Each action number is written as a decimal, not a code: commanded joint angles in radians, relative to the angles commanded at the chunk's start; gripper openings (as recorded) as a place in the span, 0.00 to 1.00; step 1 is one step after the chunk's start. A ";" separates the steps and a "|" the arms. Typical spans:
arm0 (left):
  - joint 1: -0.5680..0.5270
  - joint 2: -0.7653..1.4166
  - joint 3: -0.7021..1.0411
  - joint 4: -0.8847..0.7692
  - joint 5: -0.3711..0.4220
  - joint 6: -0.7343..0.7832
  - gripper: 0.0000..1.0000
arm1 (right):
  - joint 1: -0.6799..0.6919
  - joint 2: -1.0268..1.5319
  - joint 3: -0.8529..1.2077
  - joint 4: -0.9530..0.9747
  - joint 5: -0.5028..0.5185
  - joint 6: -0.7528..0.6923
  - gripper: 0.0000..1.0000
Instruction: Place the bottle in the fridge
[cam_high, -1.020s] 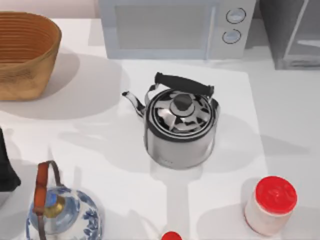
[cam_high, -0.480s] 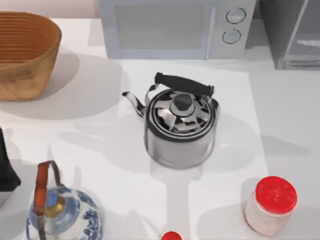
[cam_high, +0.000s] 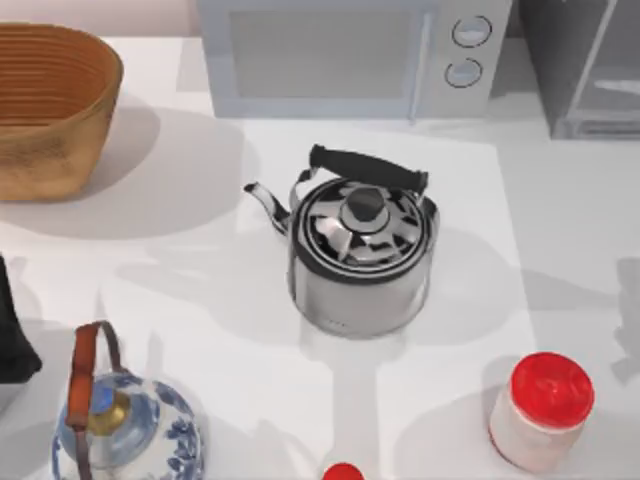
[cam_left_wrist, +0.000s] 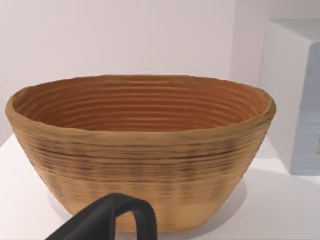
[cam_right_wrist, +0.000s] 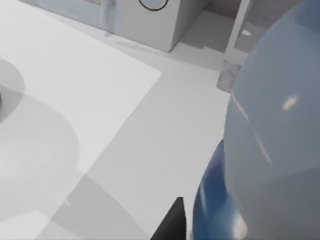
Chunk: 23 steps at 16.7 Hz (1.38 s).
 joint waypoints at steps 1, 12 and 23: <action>0.000 0.000 0.000 0.000 0.000 0.000 1.00 | 0.040 -0.100 -0.030 -0.009 0.082 0.051 0.01; 0.000 0.000 0.000 0.000 0.000 0.000 1.00 | 0.352 -0.713 -0.229 -0.060 0.639 0.419 0.01; 0.000 0.000 0.000 0.000 0.000 0.000 1.00 | 0.322 -0.503 -0.132 0.050 0.612 0.441 0.01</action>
